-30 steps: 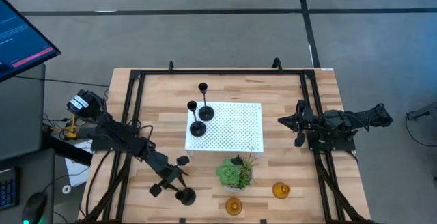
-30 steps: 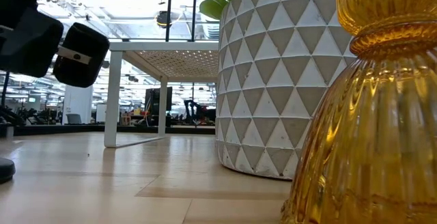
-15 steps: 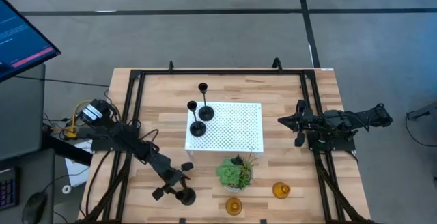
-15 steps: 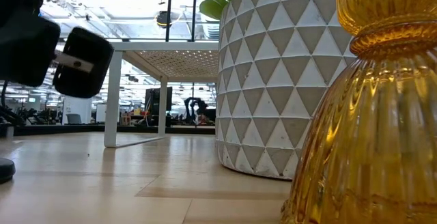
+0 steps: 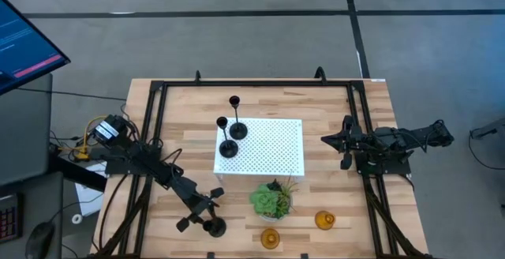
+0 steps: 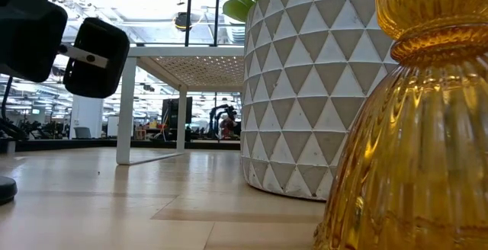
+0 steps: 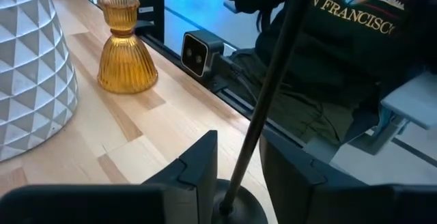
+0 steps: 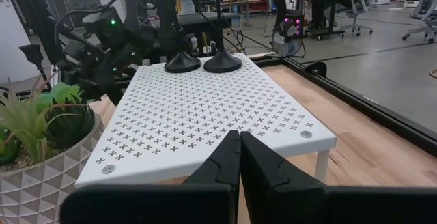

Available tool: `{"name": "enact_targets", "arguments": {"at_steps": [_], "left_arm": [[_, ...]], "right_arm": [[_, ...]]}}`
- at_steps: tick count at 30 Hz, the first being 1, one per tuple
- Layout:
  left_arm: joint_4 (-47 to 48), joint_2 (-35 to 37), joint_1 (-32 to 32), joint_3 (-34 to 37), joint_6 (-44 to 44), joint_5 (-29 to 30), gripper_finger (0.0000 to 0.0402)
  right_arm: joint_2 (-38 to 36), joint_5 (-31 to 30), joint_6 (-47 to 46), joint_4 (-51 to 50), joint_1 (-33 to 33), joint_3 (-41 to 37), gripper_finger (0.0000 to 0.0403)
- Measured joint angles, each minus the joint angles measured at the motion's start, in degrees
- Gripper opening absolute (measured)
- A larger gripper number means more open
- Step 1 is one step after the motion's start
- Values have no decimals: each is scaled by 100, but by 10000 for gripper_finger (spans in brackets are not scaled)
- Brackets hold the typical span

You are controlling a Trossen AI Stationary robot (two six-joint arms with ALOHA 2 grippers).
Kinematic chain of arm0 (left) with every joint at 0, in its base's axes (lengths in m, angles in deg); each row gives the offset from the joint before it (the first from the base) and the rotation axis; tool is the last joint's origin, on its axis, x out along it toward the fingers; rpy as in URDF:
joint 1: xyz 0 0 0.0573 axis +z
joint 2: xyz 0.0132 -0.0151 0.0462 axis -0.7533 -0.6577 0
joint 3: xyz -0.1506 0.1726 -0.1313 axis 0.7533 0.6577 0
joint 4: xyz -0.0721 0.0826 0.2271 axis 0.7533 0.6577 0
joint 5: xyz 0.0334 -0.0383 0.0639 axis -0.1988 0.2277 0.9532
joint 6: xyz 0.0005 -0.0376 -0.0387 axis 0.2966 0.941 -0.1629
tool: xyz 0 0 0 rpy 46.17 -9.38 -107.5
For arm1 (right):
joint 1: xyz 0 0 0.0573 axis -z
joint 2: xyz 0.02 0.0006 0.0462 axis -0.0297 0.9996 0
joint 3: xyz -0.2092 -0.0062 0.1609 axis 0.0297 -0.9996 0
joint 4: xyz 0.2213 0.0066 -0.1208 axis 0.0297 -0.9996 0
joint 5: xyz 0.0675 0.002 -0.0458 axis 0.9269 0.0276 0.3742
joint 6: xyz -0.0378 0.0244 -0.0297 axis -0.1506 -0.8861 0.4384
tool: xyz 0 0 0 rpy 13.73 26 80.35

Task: Pick & Place candle stick holders
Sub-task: Put the black candle holder on the shelf

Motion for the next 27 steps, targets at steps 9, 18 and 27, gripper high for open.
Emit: {"name": "enact_targets", "arguments": {"at_steps": [9, 18, 27], "left_arm": [[-31, 0, 0, -134, 2, 0, 98], [-32, 0, 0, -157, 148, -2, 63], [-74, 2, 2, -162, 359, 129, 14]], "right_arm": [[-1, 0, 0, -2, 2, 0, 0], [1, 1, 0, -73, 2, 0, 0], [0, 11, 0, -88, 1, 0, 0]]}}
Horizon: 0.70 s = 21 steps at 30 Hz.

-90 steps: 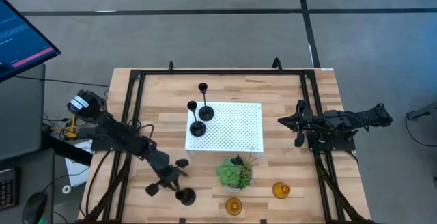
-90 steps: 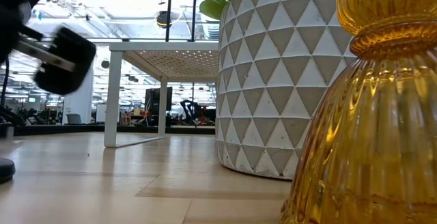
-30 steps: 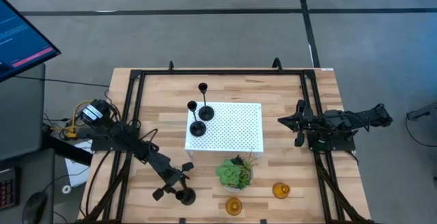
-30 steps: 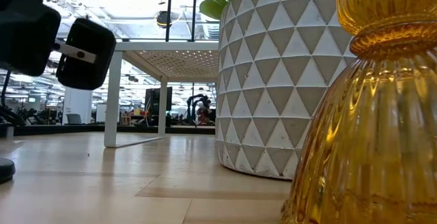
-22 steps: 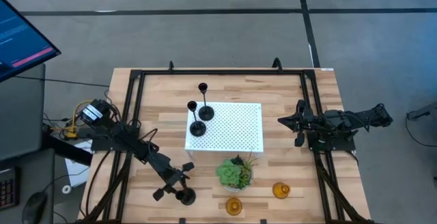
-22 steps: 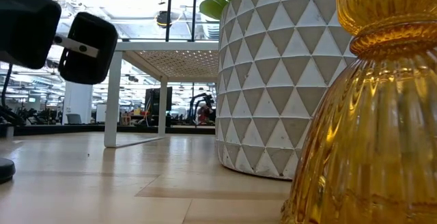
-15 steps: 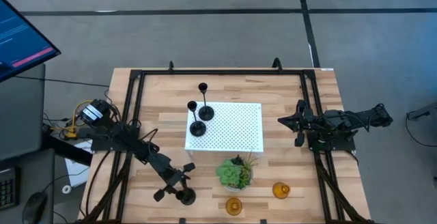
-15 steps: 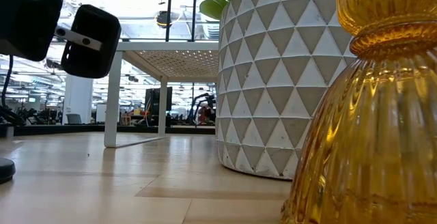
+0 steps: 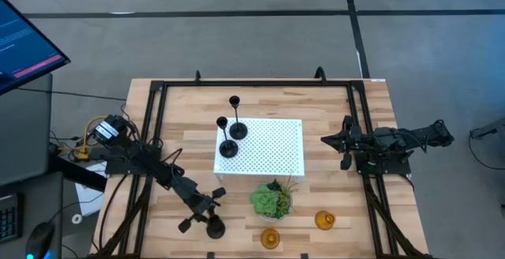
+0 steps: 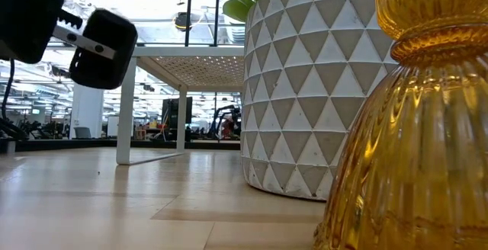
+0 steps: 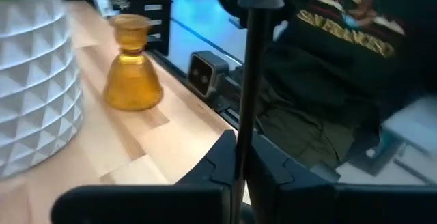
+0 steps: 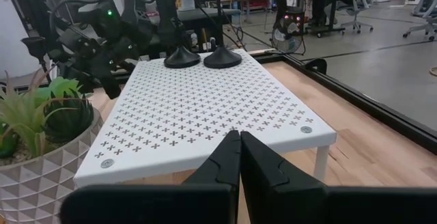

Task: Pick & Place candle stick holders
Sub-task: Put the black candle holder on the shelf

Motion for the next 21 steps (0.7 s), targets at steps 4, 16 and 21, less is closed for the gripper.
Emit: {"name": "enact_targets", "arguments": {"at_steps": [4, 16, 21], "left_arm": [[23, 63, -4, -2, 829, 832, 22], [502, 1277, -33, 4, 1416, 2077, 22], [909, 1843, -34, 5, 1490, 2619, 13]], "right_arm": [[-1, 0, 0, 3, 1, 0, 0], [-1, 2, 2, 18, -1, 0, 0], [0, 3, 2, 76, -1, -1, 0]]}}
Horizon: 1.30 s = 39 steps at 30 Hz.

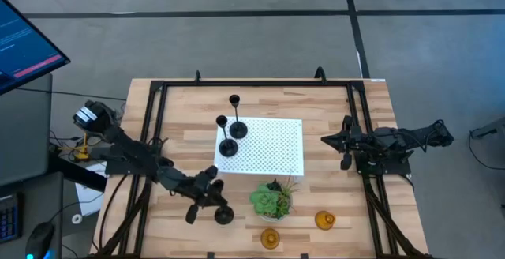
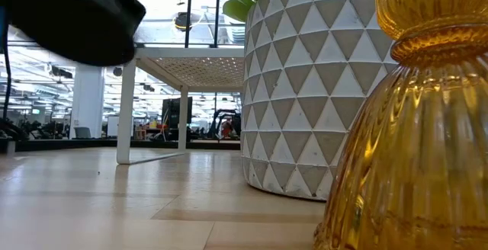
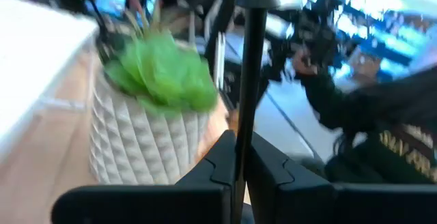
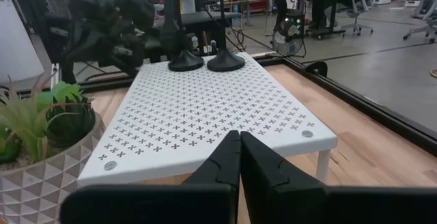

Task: Pick & Place candle stick holders
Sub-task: Put the black candle holder on the shelf

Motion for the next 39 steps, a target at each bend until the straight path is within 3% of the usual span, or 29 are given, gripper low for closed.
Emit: {"name": "enact_targets", "arguments": {"at_steps": [9, 15, 19, 28, 39], "left_arm": [[99, 460, -9, -88, 82, 454, 13], [223, 153, -182, -559, -189, 493, 15], [782, -212, -192, -1071, -238, 842, 14], [1996, -524, -189, -2066, -520, 1321, 14], [2585, -85, -32, -2436, -1288, 1525, 14]], "right_arm": [[0, 156, 2, 333, -1, -1, 0], [1, 413, 2, 364, -1, 1, 0], [1, 486, 0, 497, -1, -2, 0], [110, 1549, 64, 1993, -1, -2, 0], [1706, 1724, 63, 3516, -1, 102, 0]]}}
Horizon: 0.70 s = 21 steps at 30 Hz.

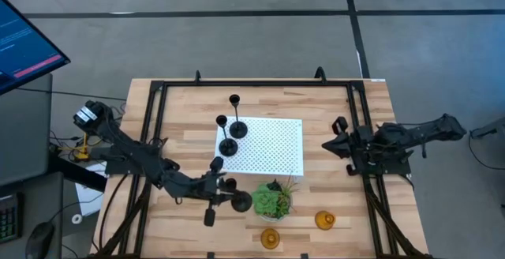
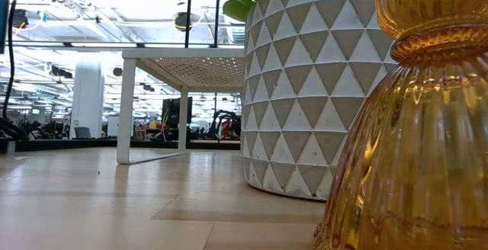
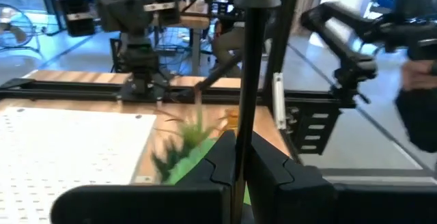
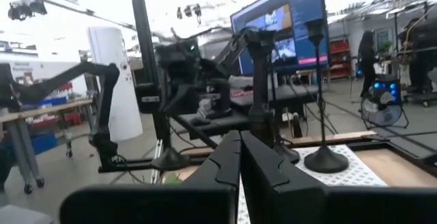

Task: Pick & Place candle stick holders
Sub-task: Put the black candle holder on the shelf

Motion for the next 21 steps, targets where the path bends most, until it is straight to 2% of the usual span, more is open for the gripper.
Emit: {"name": "enact_targets", "arguments": {"at_steps": [8, 12, 16, 21], "left_arm": [[156, 26, 371, 0, 11, -3, 14], [155, 26, 468, 0, 12, -3, 14], [143, 126, 485, 0, 10, -27, 14], [156, 294, 488, 0, -263, -27, 14]], "right_arm": [[1805, 99, 214, 183, 0, 1016, 0], [2666, 423, 315, 156, 17, 1641, 0], [3411, 683, 700, 181, 22, 2257, 0], [4245, 691, 905, 165, 93, 2913, 0]]}}
